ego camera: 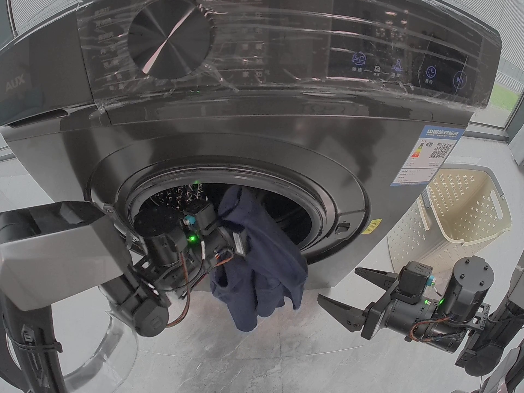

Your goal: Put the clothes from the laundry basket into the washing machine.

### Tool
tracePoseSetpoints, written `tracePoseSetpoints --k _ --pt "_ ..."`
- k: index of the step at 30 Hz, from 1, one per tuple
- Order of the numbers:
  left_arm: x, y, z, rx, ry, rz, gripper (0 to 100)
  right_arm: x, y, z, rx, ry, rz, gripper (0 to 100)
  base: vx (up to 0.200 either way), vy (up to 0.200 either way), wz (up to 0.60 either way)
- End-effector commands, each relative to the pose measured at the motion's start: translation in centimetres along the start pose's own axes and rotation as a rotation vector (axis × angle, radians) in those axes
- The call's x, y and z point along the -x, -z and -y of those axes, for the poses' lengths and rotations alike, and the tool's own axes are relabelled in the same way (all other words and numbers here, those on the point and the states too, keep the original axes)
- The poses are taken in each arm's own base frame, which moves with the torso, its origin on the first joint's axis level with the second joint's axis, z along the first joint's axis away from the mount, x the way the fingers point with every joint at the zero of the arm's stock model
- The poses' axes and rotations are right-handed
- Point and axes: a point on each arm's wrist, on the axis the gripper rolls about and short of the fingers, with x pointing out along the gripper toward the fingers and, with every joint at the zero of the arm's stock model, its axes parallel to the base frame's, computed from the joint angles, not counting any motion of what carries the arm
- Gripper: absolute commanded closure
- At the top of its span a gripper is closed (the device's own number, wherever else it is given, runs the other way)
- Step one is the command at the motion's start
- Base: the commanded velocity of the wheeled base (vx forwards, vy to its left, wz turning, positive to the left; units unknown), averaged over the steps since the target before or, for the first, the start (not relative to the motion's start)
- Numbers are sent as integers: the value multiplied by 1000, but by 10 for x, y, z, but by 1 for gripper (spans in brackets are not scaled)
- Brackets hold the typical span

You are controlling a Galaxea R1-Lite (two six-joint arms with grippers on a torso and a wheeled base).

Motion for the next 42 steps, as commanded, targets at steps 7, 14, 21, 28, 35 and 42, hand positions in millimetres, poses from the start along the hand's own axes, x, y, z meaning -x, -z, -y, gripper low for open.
tracePoseSetpoints --k 7,14,21,28,35,42 --pt "-84 30 -49 -11 -149 68 100 0 -1 0 0 -2 3 0 0 0 0" --pt "-121 -8 -84 -14 -324 181 100 -1 0 0 0 -2 2 0 0 0 0" --pt "-132 -18 -88 19 -332 202 100 -1 1 0 0 -1 -1 0 0 0 0" --pt "-116 -4 -79 71 -333 100 0 -1 1 0 0 -1 -3 0 0 0 0" --pt "-72 15 -36 125 -211 -236 0 -1 0 0 0 -2 3 0 0 0 0" --pt "-64 45 -29 112 -182 -373 100 -2 1 -4 3 -18 -3 0 0 0 0"
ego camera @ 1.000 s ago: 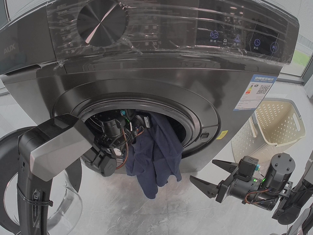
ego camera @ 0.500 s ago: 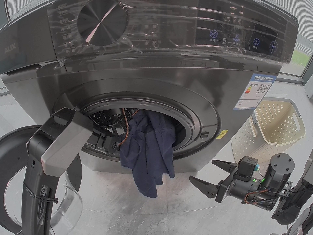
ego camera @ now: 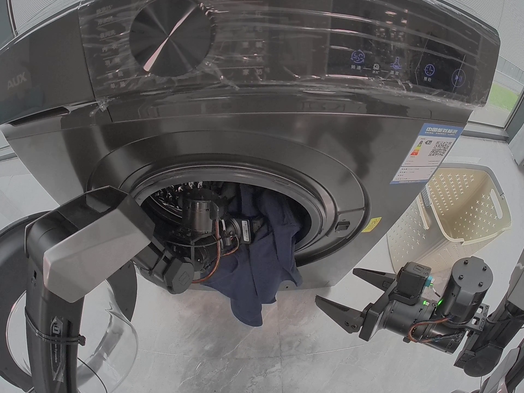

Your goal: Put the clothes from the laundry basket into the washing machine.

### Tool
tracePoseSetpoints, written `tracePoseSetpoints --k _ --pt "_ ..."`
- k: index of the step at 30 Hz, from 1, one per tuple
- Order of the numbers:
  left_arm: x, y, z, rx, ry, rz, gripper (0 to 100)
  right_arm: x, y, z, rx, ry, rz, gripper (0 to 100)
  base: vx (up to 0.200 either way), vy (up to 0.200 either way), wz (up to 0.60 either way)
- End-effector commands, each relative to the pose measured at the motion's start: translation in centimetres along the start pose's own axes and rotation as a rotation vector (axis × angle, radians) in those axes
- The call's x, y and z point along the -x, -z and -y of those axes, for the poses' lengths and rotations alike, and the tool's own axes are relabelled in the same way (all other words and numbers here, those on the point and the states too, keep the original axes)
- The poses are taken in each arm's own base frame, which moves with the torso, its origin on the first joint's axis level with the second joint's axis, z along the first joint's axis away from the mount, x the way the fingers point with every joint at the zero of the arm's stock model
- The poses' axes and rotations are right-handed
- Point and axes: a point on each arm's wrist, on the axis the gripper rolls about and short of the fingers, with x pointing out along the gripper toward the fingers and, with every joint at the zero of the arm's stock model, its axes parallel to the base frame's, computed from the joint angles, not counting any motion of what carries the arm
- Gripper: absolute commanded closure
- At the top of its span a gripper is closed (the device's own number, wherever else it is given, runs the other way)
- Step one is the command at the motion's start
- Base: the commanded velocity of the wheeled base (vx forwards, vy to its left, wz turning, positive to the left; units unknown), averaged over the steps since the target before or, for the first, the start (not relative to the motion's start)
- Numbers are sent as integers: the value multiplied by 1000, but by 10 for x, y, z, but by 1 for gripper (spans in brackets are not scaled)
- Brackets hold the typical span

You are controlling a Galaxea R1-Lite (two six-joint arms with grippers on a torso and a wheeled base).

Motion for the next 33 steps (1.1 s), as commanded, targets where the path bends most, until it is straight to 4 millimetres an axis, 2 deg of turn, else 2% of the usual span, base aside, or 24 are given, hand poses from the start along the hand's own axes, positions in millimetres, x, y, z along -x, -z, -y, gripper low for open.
tracePoseSetpoints --k 1,5,9,11,17,20,23,24,28,33 --pt "11 8 9 -18 29 -56 100 0 1 -2 1 -9 -3 0 0 0 0" --pt "2 7 10 -12 33 -36 100 -1 2 -3 1 -9 -6 0 0 0 0" --pt "-14 -13 9 10 16 59 100 -1 2 -2 1 -9 -6 0 0 0 0" --pt "-23 -28 3 52 -32 134 100 -1 2 -2 1 -9 -6 0 0 0 0" --pt "-42 -51 -11 95 -95 297 100 -1 1 -2 1 -8 -4 0 0 0 0" --pt "-47 -60 -19 107 -125 357 100 -2 1 -2 1 -9 -3 0 0 0 0" --pt "-45 -61 -20 107 -130 353 100 -2 1 -2 1 -10 -3 0 0 0 0" --pt "-43 -59 -20 105 -131 342 0 -2 1 -2 1 -10 -2 0 0 0 0" --pt "-25 -62 -9 106 -112 305 0 -2 2 -2 1 -8 -6 0 0 0 0" --pt "16 -65 22 121 -32 181 0 -2 2 -2 1 -9 -9 0 0 0 0"
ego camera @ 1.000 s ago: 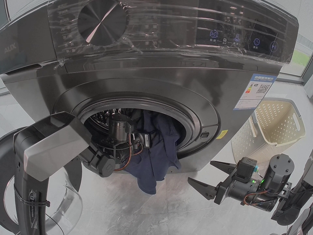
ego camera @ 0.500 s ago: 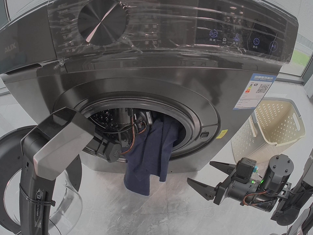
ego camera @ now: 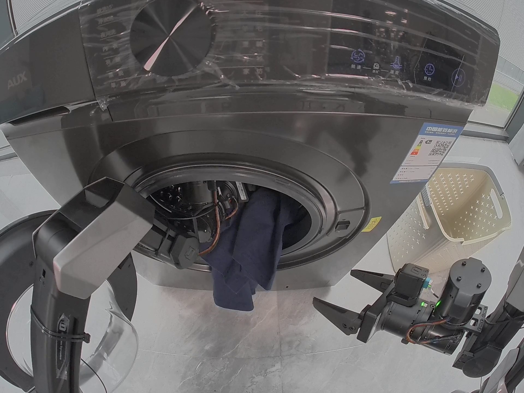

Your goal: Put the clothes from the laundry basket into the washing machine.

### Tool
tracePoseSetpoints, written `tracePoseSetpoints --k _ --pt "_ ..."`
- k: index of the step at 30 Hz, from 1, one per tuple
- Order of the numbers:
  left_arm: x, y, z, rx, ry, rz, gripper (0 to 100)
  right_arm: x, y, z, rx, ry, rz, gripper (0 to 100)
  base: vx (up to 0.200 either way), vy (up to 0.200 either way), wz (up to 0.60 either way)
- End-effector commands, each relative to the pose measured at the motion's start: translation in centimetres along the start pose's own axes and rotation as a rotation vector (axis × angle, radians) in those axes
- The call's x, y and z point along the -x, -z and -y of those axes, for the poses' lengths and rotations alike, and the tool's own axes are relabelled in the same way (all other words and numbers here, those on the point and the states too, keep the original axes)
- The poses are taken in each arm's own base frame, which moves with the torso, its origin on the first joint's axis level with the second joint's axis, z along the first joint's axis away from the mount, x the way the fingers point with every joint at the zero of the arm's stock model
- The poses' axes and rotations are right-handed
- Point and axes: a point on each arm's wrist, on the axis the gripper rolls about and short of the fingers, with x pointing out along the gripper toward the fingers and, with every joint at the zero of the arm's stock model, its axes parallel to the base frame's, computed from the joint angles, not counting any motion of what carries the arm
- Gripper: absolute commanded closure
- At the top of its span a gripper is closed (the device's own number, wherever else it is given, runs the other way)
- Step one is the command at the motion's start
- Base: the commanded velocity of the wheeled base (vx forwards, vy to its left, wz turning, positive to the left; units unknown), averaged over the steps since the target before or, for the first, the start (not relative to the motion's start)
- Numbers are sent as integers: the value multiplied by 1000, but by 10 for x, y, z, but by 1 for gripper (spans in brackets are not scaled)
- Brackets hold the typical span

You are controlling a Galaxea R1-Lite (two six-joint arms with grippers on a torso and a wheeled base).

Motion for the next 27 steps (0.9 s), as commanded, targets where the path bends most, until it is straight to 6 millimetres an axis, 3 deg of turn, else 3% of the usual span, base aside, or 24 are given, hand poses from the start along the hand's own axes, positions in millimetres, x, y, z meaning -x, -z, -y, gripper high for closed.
tracePoseSetpoints --k 1,3,7,10,11,14,15,20,27 --pt "40 -23 26 17 68 -75 0 0 1 0 0 -1 -5 0 0 0 0" --pt "61 -25 34 33 140 -141 0 0 1 0 0 -1 -3 0 0 0 0" --pt "79 -6 35 12 189 -238 0 0 1 0 0 -1 -5 0 0 0 0" --pt "82 18 30 -19 181 -311 0 -1 1 0 0 -1 -5 0 0 0 0" --pt "82 18 30 -19 181 -311 0 -1 1 0 0 -1 -6 0 0 0 0" --pt "69 55 17 -75 164 -360 0 0 1 -3 0 -12 -6 0 0 0 0" --pt "63 62 13 -91 156 -348 100 0 2 -2 0 -10 -7 0 0 0 0" --pt "51 64 8 -104 152 -315 100 0 1 -2 2 -10 -5 0 0 0 0" --pt "30 28 6 -63 120 -171 100 0 1 -3 0 -12 -6 0 0 0 0"
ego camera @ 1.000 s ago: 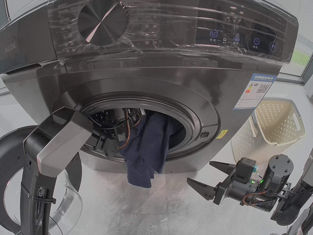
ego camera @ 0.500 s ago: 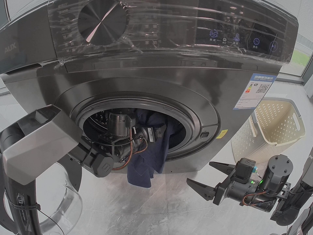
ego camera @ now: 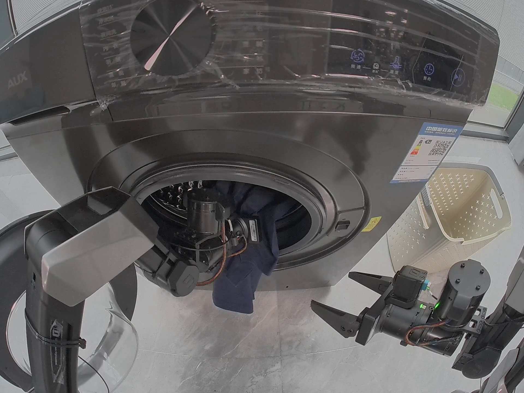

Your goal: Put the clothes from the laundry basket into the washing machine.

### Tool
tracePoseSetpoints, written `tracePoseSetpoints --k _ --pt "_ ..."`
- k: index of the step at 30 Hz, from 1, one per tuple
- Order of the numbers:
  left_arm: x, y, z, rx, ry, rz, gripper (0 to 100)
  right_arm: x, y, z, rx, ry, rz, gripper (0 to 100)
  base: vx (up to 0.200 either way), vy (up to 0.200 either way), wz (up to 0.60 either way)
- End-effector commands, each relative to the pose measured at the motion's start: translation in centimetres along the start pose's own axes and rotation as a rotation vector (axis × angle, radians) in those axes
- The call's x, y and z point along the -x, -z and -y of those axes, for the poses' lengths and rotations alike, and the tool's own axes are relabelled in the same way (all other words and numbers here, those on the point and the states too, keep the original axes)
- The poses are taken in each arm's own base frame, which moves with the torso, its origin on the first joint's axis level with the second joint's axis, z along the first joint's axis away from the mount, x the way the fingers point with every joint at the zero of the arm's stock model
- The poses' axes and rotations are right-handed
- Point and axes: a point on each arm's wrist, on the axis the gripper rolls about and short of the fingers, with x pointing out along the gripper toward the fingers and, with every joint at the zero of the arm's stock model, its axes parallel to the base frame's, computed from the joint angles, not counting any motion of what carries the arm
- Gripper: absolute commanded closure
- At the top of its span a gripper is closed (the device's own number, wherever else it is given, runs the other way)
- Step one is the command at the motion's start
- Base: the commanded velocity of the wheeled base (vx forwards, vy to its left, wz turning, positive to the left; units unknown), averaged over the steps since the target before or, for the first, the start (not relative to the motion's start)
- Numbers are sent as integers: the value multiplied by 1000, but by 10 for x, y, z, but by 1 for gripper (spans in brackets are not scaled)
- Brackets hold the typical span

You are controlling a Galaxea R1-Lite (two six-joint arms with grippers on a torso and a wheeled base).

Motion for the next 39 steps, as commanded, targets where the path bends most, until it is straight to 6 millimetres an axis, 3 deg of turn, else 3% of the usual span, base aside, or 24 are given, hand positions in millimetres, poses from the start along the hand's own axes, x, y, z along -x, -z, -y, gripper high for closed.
tracePoseSetpoints --k 1,4,11,20,21,23,29,34,39 --pt "-12 -22 -10 32 -49 101 100 0 0 -1 0 -3 0 0 0 0 0" --pt "-14 -35 -9 74 -62 167 100 -2 -1 0 1 -4 5 0 0 0 0" --pt "-15 -37 -5 81 -44 223 100 -9 2 -1 2 -7 -4 0 0 0 0" --pt "-15 -55 -9 87 -45 281 100 -7 1 -1 2 -4 -2 0 0 0 0" --pt "-14 -55 -11 87 -48 281 0 -7 1 -1 2 -4 -2 0 0 0 0" --pt "-14 -53 -11 88 -47 277 0 -6 2 -1 2 -4 -3 0 0 0 0" --pt "12 -52 9 69 -4 179 0 -7 2 -1 1 -3 -3 0 0 0 0" --pt "29 -28 6 32 33 3 0 -7 1 -2 2 -7 -2 0 0 0 0" --pt "29 2 7 -31 39 -91 0 -7 2 -2 2 -8 -6 0 0 0 0"
